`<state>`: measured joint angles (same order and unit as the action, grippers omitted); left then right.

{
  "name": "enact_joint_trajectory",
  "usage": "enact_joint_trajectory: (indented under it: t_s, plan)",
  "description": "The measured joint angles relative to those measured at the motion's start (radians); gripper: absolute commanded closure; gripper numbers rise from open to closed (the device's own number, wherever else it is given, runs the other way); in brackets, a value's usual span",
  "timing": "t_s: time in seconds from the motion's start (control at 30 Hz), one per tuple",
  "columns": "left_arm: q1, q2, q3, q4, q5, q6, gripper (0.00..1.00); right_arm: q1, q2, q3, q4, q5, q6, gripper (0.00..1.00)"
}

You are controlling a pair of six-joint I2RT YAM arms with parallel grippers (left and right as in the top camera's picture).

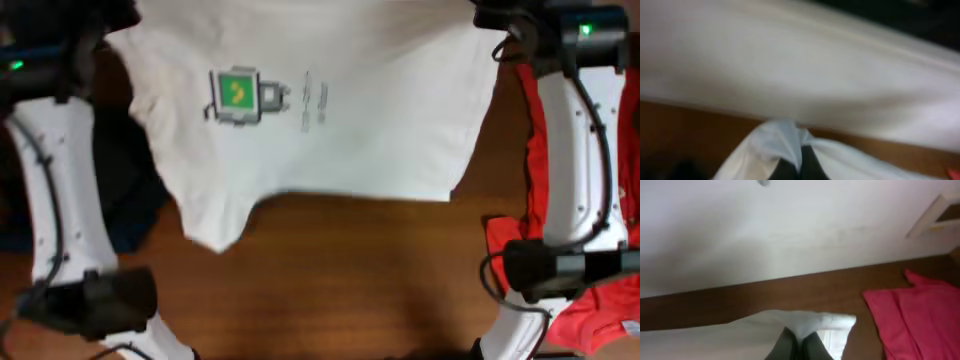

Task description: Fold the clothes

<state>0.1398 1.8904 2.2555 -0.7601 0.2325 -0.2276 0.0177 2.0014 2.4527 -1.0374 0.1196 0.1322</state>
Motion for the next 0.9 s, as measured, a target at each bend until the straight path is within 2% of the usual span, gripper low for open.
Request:
enact_joint_trajectory:
  t_s: [0.07, 0.13, 0.17, 0.23, 0.3, 0.37, 0.43, 0.5, 0.6, 0.73, 0.8, 0.9]
  plan:
    - [-0.032, 0.075, -0.017, 0.217, 0.011, 0.003, 1.00, -0.037, 0.009, -0.004, 0.133, -0.001, 0.000, 0.96]
    - [-0.041, 0.082, 0.015, 0.369, 0.031, 0.004, 1.00, -0.085, -0.009, 0.032, 0.173, -0.015, 0.000, 0.96]
    - [-0.039, 0.082, 0.071, 0.357, 0.044, 0.004, 1.00, -0.096, -0.020, 0.042, 0.171, -0.019, 0.000, 0.96]
    - [-0.030, 0.074, 0.189, 0.143, 0.069, 0.003, 1.00, -0.109, -0.056, 0.060, 0.047, -0.031, 0.000, 0.96]
    - [-0.015, 0.047, 0.232, -0.212, 0.106, 0.003, 1.00, -0.119, -0.074, 0.064, -0.296, -0.031, -0.001, 0.96]
    - [-0.020, 0.069, 0.216, -0.613, 0.104, 0.033, 1.00, -0.130, -0.055, -0.003, -0.507, -0.018, -0.001, 0.96]
    - [-0.037, 0.139, 0.154, -0.770, 0.088, 0.074, 1.00, -0.139, -0.034, -0.138, -0.546, -0.007, 0.000, 0.96]
    - [-0.047, 0.229, -0.023, -0.868, 0.066, 0.107, 1.00, -0.141, -0.015, -0.354, -0.559, -0.002, 0.000, 0.96]
    - [-0.046, 0.253, -0.340, -0.844, 0.046, 0.143, 1.00, -0.144, -0.006, -0.629, -0.558, 0.010, 0.021, 0.96]
    - [-0.046, 0.237, -0.605, -0.788, 0.032, 0.183, 1.00, -0.150, -0.029, -0.869, -0.515, 0.015, 0.076, 0.96]
    - [-0.046, 0.114, -0.768, -0.743, 0.018, 0.185, 1.00, -0.164, -0.104, -0.962, -0.491, 0.015, 0.099, 0.96]
    - [-0.046, -0.191, -0.922, -0.726, 0.005, 0.187, 1.00, -0.188, -0.307, -1.069, -0.481, 0.015, 0.111, 0.96]
